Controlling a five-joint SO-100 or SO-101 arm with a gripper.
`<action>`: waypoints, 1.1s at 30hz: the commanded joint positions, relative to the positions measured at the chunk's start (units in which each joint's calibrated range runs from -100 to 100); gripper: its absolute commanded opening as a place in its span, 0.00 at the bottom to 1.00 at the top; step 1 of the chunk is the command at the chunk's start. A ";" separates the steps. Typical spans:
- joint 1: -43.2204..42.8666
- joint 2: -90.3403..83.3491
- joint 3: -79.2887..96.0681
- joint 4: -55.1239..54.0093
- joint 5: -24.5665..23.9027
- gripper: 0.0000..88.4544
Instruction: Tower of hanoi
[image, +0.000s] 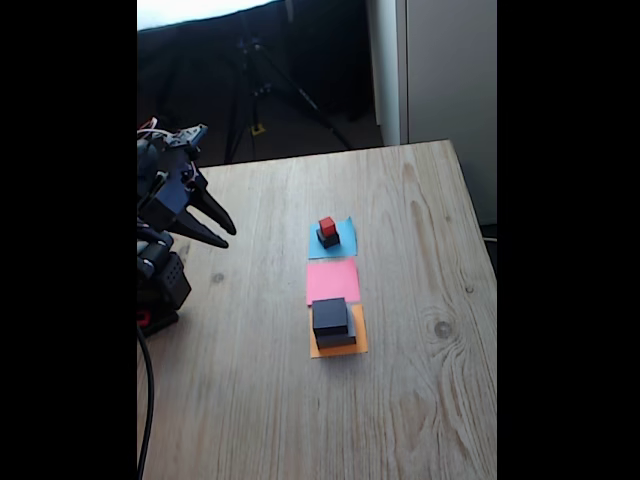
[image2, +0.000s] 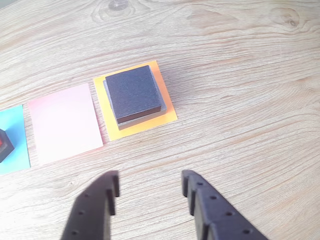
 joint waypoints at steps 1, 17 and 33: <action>1.38 -0.74 7.68 -8.62 0.69 0.28; 3.64 5.17 37.41 -51.60 0.69 0.55; 5.06 18.04 57.86 -94.58 0.69 0.55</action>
